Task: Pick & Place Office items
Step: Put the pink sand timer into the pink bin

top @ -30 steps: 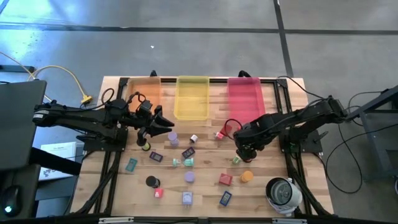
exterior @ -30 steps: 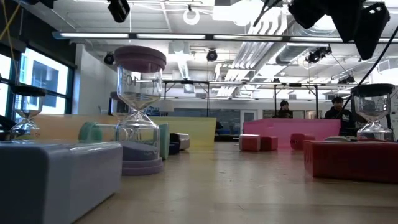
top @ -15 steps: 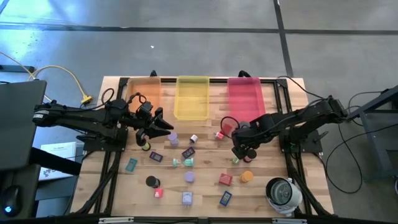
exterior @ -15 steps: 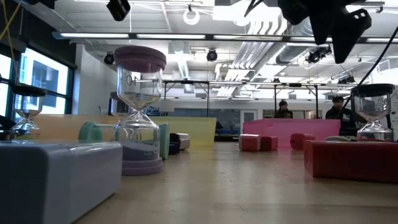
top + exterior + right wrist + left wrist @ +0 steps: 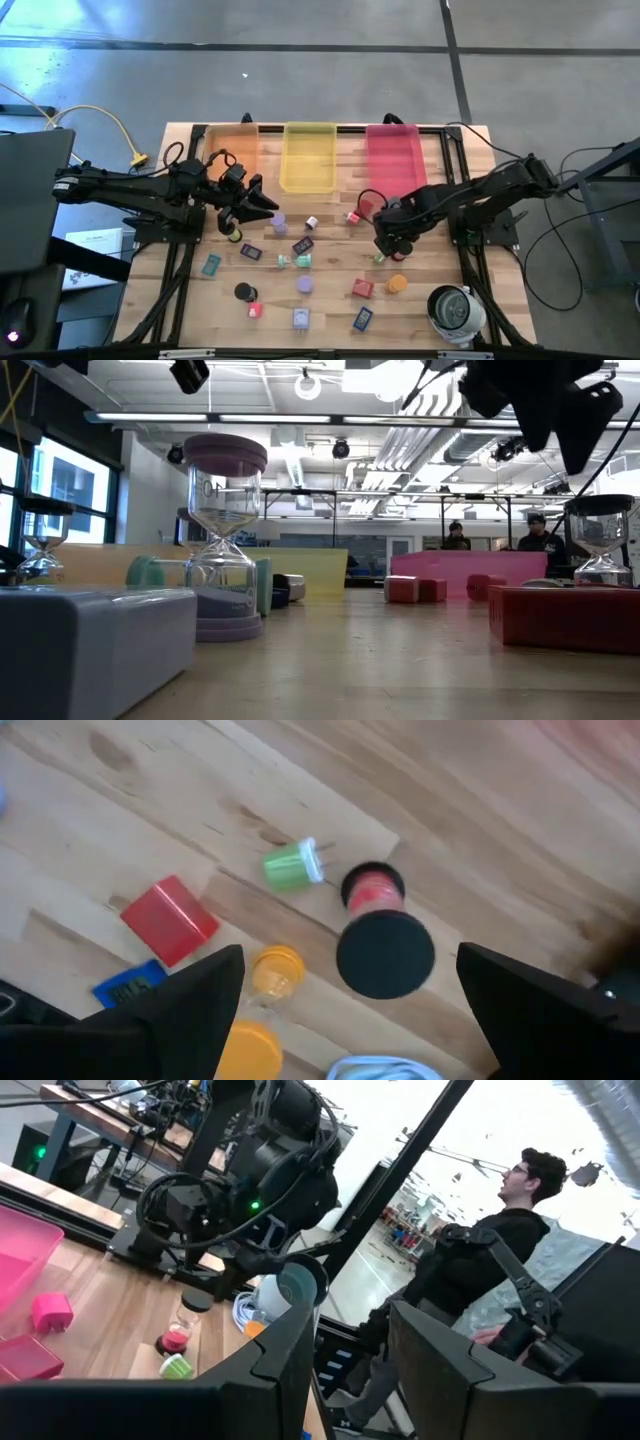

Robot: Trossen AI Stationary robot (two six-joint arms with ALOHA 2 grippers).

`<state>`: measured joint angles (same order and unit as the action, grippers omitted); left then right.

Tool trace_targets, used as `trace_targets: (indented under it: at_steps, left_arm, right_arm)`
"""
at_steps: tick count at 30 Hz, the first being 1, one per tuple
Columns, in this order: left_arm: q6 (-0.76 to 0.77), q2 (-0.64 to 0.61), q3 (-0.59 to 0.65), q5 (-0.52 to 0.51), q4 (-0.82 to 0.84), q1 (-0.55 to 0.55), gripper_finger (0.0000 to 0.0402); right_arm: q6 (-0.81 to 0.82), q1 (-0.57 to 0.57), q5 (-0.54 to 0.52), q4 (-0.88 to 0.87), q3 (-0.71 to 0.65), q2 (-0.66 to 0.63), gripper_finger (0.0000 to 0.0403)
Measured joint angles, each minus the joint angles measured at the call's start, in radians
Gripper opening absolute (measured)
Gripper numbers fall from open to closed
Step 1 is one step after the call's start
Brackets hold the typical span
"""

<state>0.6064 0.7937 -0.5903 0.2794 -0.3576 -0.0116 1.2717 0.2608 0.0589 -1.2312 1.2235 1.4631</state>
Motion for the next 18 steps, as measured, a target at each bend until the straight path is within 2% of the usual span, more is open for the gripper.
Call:
trace_targets:
  at_steps: [7,11,18]
  left_arm:
    - [0.000,0.000,0.000,0.032,0.000,0.000,0.0130]
    - [0.000,0.000,0.000,0.042,0.000,0.000,0.0130]
    - [0.000,0.000,0.000,0.044,0.003,0.000,0.0130]
  right_arm:
    - [0.033,0.009,-0.006,0.029,-0.067,0.000,0.0357]
    - [0.036,0.009,0.025,0.098,-0.117,0.000,0.0357]
    - [0.063,0.010,0.019,0.168,-0.178,0.000,0.0357]
